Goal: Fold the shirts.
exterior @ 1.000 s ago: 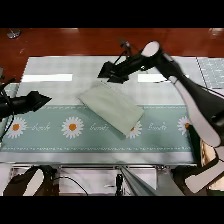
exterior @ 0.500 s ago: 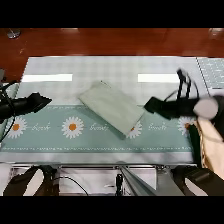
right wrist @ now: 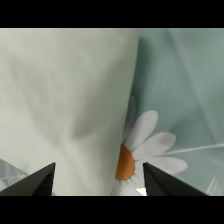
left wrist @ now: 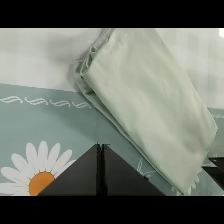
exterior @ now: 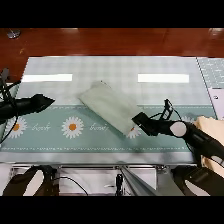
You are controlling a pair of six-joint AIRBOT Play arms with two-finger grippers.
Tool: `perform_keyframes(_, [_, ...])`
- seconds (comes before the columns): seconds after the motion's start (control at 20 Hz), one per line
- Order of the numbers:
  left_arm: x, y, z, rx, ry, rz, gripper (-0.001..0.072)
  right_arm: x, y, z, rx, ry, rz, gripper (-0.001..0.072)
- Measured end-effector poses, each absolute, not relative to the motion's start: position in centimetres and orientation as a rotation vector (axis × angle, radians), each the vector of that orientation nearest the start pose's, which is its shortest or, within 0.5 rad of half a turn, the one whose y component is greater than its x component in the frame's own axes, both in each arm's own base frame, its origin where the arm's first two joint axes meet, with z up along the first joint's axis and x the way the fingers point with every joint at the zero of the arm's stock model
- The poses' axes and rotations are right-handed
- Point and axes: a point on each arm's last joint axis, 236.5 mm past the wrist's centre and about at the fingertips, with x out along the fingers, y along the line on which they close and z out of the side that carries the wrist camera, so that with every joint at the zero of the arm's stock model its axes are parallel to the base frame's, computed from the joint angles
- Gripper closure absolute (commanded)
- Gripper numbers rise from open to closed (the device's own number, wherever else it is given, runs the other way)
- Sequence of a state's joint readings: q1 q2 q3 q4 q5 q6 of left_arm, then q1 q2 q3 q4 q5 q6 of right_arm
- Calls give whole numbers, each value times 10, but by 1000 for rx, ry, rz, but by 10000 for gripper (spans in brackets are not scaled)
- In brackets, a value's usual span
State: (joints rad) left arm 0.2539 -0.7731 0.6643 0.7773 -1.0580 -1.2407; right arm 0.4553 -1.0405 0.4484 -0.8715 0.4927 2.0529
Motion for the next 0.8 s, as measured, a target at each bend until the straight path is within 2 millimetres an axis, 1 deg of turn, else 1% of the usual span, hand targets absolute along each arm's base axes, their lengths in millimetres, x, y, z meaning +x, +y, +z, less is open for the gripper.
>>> perform_keyframes(0.05, [307,-75,60,-567,935,-330,688,265,213,-87,887,1293,67,97])
perform_keyframes(0.1, [307,-77,60,-563,937,-338,688,269,218,-90,886,1310,73,130])
perform_keyframes(0.15, [306,-79,60,-559,939,-344,688,272,224,-94,872,1329,86,281])
perform_keyframes(0.2, [306,-80,60,-557,939,-347,688,275,229,-98,857,1349,101,528])
perform_keyframes(0.25, [306,-81,60,-555,940,-350,688,278,234,-100,830,1365,128,693])
perform_keyframes(0.3, [306,-82,60,-554,941,-353,688,284,242,-97,812,1365,166,689])
perform_keyframes(0.4, [306,-83,60,-553,941,-354,688,305,258,-79,768,1331,269,689])
perform_keyframes(0.5, [306,-83,60,-552,941,-355,688,329,273,-47,727,1277,380,689])
perform_keyframes(0.6, [306,-83,60,-552,942,-356,688,357,280,-4,690,1206,481,689])
perform_keyframes(0.65, [306,-84,60,-552,942,-357,688,371,278,17,671,1170,515,689])
perform_keyframes(0.7, [306,-84,60,-552,942,-357,688,387,272,43,652,1127,543,689])
perform_keyframes(0.8, [306,-84,60,-552,942,-357,688,411,252,89,617,1064,567,689])
